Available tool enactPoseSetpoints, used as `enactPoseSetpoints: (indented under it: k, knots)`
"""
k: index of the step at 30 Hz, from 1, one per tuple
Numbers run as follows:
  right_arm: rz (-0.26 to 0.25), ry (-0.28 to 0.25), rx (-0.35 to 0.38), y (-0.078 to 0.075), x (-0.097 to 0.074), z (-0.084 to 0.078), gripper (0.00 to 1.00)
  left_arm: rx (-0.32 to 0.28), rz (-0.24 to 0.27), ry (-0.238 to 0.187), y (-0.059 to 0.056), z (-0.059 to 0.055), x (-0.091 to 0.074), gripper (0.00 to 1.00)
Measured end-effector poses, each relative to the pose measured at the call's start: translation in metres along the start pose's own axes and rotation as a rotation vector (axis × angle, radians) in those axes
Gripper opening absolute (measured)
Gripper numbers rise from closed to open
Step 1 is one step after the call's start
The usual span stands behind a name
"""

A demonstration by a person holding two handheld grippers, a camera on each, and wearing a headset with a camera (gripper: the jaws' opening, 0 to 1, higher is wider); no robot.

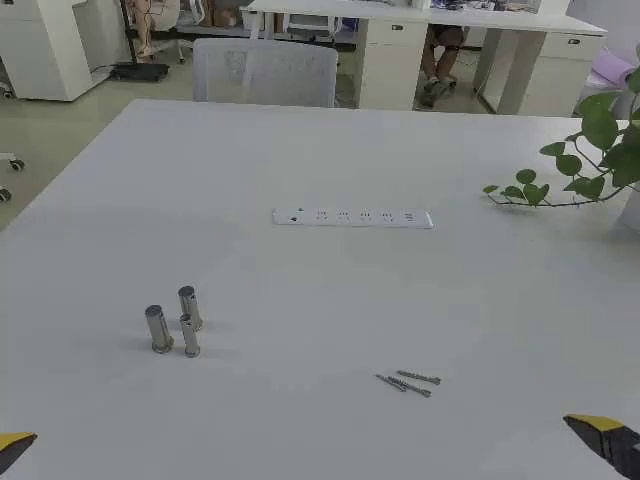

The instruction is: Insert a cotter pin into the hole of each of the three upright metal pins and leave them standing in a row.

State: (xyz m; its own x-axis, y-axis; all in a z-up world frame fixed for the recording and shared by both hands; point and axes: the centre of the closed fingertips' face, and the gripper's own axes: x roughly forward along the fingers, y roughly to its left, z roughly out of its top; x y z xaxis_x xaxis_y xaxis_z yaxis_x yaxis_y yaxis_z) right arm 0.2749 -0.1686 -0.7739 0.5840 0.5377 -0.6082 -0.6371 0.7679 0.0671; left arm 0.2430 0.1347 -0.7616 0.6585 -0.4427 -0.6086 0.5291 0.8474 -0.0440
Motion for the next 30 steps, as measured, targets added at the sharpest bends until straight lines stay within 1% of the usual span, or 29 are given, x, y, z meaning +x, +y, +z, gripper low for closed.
enactPoseSetpoints:
  k: [5,6,8,11,13,16,19,21,22,23,24,27,30]
  knots:
    - [-0.001,-0.003,-0.006,0.000,0.000,0.003,1.00,0.000,0.006,0.015,0.001,-0.005,-0.001,0.99]
    - [-0.002,-0.003,-0.007,0.000,0.000,0.003,1.00,0.007,0.010,0.026,0.001,-0.008,-0.001,0.99]
    - [-0.002,0.000,-0.009,0.000,0.001,0.002,1.00,0.038,0.023,0.054,0.002,-0.011,-0.002,0.99]
    - [-0.003,0.007,-0.012,0.001,0.000,0.001,1.00,0.031,0.024,0.043,0.002,-0.008,-0.002,0.99]
    - [-0.021,0.002,-0.033,-0.002,0.000,0.002,1.00,0.023,0.024,0.031,0.003,-0.005,-0.002,0.99]
    - [-0.024,-0.006,-0.026,-0.005,-0.001,0.005,1.00,0.023,0.025,0.025,0.004,-0.002,-0.001,0.99]
    - [-0.034,-0.008,-0.030,-0.008,-0.002,0.006,1.00,0.042,0.026,0.038,0.005,-0.003,0.000,0.99]
    - [-0.040,-0.010,-0.030,-0.008,-0.003,0.008,1.00,0.038,0.024,0.037,0.006,-0.003,0.001,0.99]
    - [-0.046,-0.013,-0.033,-0.009,-0.003,0.008,1.00,0.031,0.020,0.033,0.005,-0.003,0.001,0.99]
    - [-0.047,-0.014,-0.037,-0.010,-0.003,0.008,1.00,-0.006,0.008,0.011,0.004,-0.002,0.003,0.99]
    - [-0.044,-0.011,-0.038,-0.009,-0.003,0.008,1.00,-0.022,0.003,0.006,0.004,-0.002,0.003,0.99]
    - [-0.039,-0.001,-0.042,-0.009,-0.002,0.007,0.99,-0.007,0.009,0.020,0.004,-0.005,0.005,0.99]
    - [-0.038,0.002,-0.039,-0.009,-0.002,0.007,0.99,-0.010,0.010,0.029,0.005,-0.007,0.006,0.99]
